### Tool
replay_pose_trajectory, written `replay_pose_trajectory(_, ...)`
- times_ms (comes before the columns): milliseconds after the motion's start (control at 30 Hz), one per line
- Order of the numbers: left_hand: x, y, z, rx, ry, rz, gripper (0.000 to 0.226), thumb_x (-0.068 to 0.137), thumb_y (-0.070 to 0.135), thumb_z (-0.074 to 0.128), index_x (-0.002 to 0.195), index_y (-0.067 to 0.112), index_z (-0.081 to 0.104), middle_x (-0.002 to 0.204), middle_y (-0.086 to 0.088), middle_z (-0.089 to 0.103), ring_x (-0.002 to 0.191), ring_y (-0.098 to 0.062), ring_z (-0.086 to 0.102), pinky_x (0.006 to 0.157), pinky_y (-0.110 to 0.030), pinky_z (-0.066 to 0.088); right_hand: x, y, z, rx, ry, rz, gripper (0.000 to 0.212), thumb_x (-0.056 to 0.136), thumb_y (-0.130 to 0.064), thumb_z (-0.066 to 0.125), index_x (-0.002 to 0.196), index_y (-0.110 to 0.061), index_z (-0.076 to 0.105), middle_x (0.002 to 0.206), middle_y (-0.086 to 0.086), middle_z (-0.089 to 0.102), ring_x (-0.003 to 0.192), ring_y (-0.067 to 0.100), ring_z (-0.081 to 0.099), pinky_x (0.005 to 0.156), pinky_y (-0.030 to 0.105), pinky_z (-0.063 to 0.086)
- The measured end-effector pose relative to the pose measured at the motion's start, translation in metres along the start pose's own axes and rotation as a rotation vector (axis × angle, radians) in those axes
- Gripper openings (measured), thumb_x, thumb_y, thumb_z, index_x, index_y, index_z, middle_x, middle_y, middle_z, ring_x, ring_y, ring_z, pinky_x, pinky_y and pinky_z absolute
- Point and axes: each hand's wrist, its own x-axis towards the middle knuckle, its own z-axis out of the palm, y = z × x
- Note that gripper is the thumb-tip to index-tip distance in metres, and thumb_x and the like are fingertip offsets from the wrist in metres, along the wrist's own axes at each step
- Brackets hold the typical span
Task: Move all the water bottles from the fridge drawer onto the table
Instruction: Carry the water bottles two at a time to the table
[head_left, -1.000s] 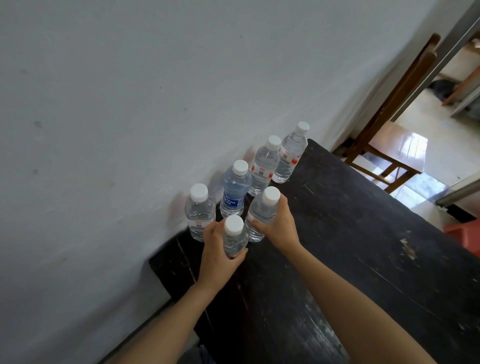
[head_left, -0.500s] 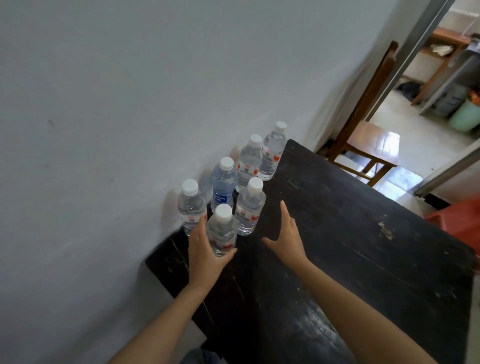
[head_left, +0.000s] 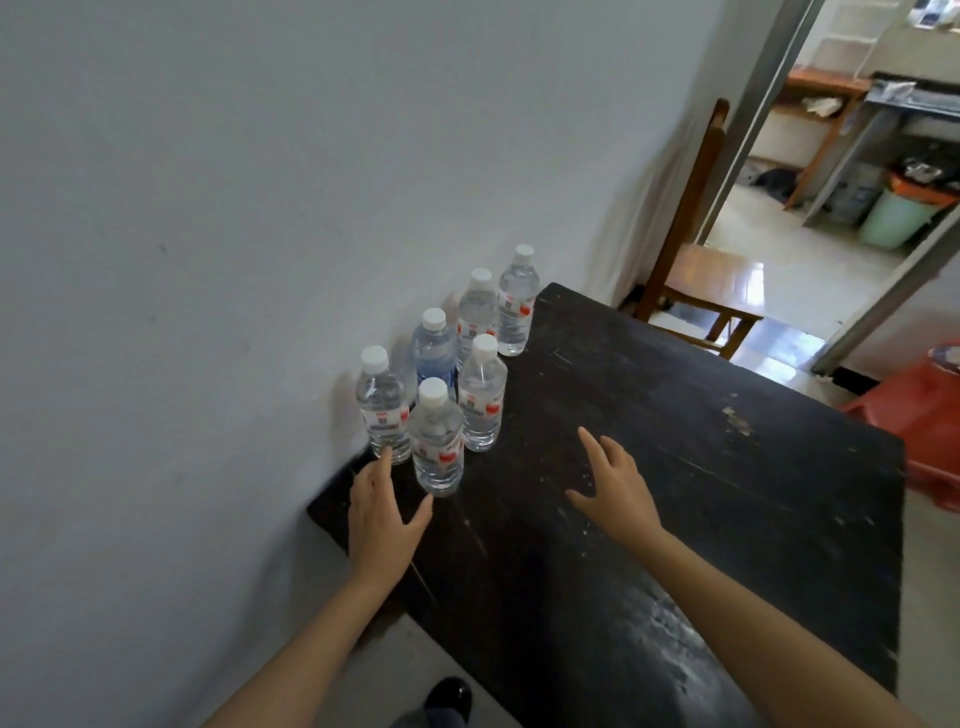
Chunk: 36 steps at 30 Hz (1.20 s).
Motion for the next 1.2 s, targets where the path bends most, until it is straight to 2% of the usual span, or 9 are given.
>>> replay_pose_trajectory(67, -0.006, 0.002, -0.005, 0.027, 0.004, 0.005, 0.065, 0.073, 0.013, 0.076, 0.129, -0.002, 0.046, 0.125, -0.026, 0.048, 0.117, -0.041, 0.047, 0.098, -0.048, 0.037, -0.012, 0.003, -0.005, -0.050, 0.001, -0.020, 0.079, 0.088, -0.036, 0.058, 0.148, -0.027, 0.007, 0.154, 0.010, 0.013, 0.141, 0.025, 0.014, 0.111, 0.036, 0.025)
replay_pose_trajectory(200, -0.010, 0.011, -0.020, 0.028, -0.013, 0.126, 0.050, 0.077, 0.024, 0.062, 0.119, -0.003, 0.054, 0.114, -0.023, 0.053, 0.106, -0.040, 0.053, 0.092, -0.048, 0.042, -0.041, 0.010, -0.023, -0.162, 0.072, -0.055, 0.071, 0.091, -0.040, 0.051, 0.148, -0.025, 0.011, 0.155, 0.010, 0.008, 0.143, 0.026, 0.007, 0.115, 0.037, 0.014)
replay_pose_trajectory(400, -0.008, 0.042, -0.027, -0.039, -0.126, 0.331, 0.059, 0.077, 0.042, 0.045, 0.117, 0.000, 0.057, 0.114, -0.021, 0.052, 0.108, -0.034, 0.049, 0.095, -0.042, 0.038, -0.098, 0.022, -0.049, -0.253, 0.205, 0.063, 0.066, 0.092, -0.042, 0.049, 0.147, -0.024, 0.017, 0.156, 0.011, 0.008, 0.144, 0.027, 0.005, 0.115, 0.039, 0.010)
replay_pose_trajectory(533, -0.001, 0.065, -0.034, -0.069, -0.219, 0.530, 0.059, 0.078, 0.043, 0.041, 0.115, 0.000, 0.057, 0.115, -0.022, 0.052, 0.105, -0.038, 0.054, 0.091, -0.049, 0.044, -0.139, 0.019, -0.055, -0.289, 0.330, 0.188, 0.065, 0.084, -0.035, 0.064, 0.141, -0.018, 0.037, 0.149, 0.020, 0.027, 0.140, 0.036, 0.021, 0.111, 0.047, 0.023)
replay_pose_trajectory(633, 0.001, 0.075, -0.040, 0.006, -0.279, 0.699, 0.059, 0.079, 0.045, 0.039, 0.119, 0.005, 0.056, 0.120, -0.022, 0.053, 0.111, -0.039, 0.051, 0.091, -0.051, 0.043, -0.173, 0.013, -0.048, -0.378, 0.381, 0.283, 0.073, 0.059, -0.034, 0.086, 0.123, -0.013, 0.059, 0.128, 0.024, 0.054, 0.119, 0.041, 0.051, 0.090, 0.052, 0.046)
replay_pose_trajectory(700, -0.001, 0.079, -0.042, 0.045, -0.326, 0.801, 0.061, 0.080, 0.048, 0.037, 0.121, 0.006, 0.055, 0.124, -0.021, 0.053, 0.116, -0.039, 0.048, 0.093, -0.051, 0.042, -0.199, 0.002, -0.044, -0.450, 0.407, 0.327, 0.076, 0.046, -0.036, 0.091, 0.113, -0.013, 0.065, 0.117, 0.023, 0.061, 0.108, 0.040, 0.060, 0.079, 0.050, 0.051)
replay_pose_trajectory(900, -0.050, 0.117, -0.036, -0.050, -0.511, 1.034, 0.056, 0.082, 0.040, 0.057, 0.127, 0.006, 0.052, 0.132, -0.020, 0.047, 0.125, -0.036, 0.038, 0.095, -0.051, 0.040, -0.311, -0.034, -0.028, -0.540, 0.512, 0.535, 0.074, 0.046, -0.037, 0.089, 0.112, -0.013, 0.064, 0.115, 0.023, 0.062, 0.105, 0.039, 0.061, 0.076, 0.049, 0.053)
replay_pose_trajectory(1100, -0.133, 0.167, -0.037, -0.171, -0.670, 1.273, 0.062, 0.084, 0.046, 0.048, 0.130, 0.005, 0.048, 0.135, -0.022, 0.043, 0.127, -0.040, 0.036, 0.097, -0.055, 0.037, -0.443, -0.069, -0.024, -0.615, 0.596, 0.765, 0.065, 0.057, -0.036, 0.084, 0.113, -0.012, 0.062, 0.118, 0.022, 0.059, 0.109, 0.039, 0.059, 0.081, 0.050, 0.051)
replay_pose_trajectory(1200, -0.187, 0.187, -0.044, -0.166, -0.791, 1.353, 0.060, 0.088, 0.042, 0.052, 0.137, 0.010, 0.039, 0.144, -0.017, 0.032, 0.135, -0.035, 0.023, 0.105, -0.050, 0.028, -0.515, -0.082, -0.017, -0.629, 0.610, 0.899, 0.065, 0.057, -0.034, 0.085, 0.113, -0.010, 0.062, 0.116, 0.023, 0.060, 0.107, 0.039, 0.060, 0.078, 0.049, 0.052)
